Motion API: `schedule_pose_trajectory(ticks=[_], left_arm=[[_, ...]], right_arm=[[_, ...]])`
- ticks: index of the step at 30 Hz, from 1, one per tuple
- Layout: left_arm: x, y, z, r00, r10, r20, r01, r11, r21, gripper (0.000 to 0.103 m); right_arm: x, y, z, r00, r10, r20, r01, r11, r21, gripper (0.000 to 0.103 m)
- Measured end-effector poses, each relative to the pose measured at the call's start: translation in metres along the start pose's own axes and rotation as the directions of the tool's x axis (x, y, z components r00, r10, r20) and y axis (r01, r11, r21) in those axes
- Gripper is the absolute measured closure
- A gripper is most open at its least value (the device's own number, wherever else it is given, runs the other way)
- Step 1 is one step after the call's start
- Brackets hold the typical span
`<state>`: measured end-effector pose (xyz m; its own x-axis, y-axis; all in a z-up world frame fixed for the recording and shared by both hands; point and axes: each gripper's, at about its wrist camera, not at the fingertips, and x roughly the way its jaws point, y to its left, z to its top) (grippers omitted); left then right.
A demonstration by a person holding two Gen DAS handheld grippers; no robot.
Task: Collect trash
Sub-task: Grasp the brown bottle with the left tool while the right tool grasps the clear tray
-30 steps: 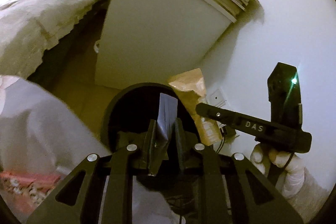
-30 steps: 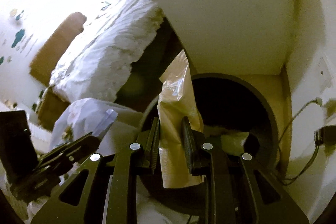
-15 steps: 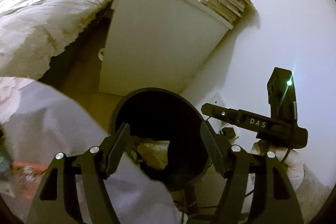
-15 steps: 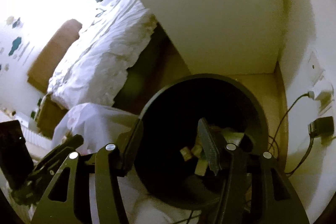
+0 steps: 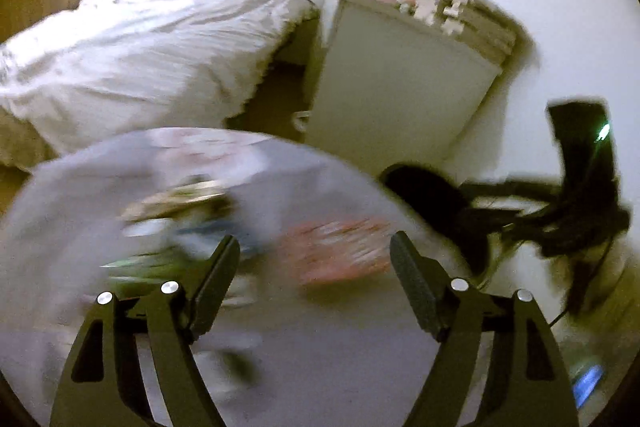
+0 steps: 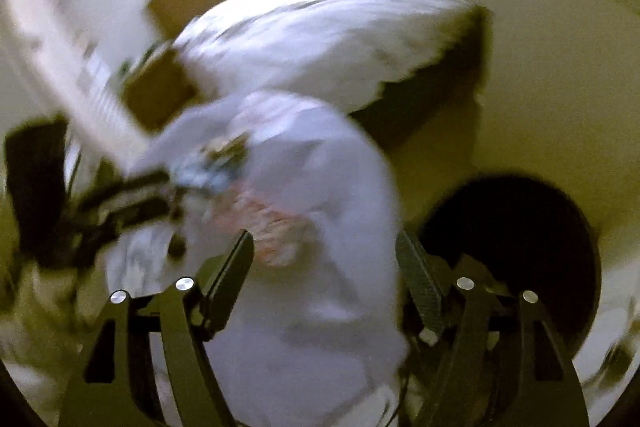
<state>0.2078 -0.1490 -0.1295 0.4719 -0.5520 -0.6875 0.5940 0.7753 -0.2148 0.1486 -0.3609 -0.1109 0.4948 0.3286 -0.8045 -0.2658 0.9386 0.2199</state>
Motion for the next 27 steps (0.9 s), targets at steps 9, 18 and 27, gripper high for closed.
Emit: schedule_pose_trajectory(ticks=[9, 18, 27], left_arm=[[0.000, 0.082, -0.026, 0.981, 0.171, -0.093, -0.136, 0.943, 0.302, 0.023], [0.025, 0.085, -0.052, 0.964, 0.107, -0.242, 0.000, 0.915, 0.403, 0.028], [0.017, 0.077, -0.058, 0.963, 0.090, -0.253, 0.005, 0.936, 0.351, 0.041]], right_arm=[[0.064, 0.060, 0.022, 0.991, 0.008, -0.134, -0.053, 0.941, -0.335, 0.026], [0.106, 0.075, 0.029, 0.981, -0.057, -0.184, -0.026, 0.906, -0.423, 0.020], [0.112, 0.057, 0.035, 0.985, -0.050, -0.165, 0.002, 0.960, -0.280, 0.029]])
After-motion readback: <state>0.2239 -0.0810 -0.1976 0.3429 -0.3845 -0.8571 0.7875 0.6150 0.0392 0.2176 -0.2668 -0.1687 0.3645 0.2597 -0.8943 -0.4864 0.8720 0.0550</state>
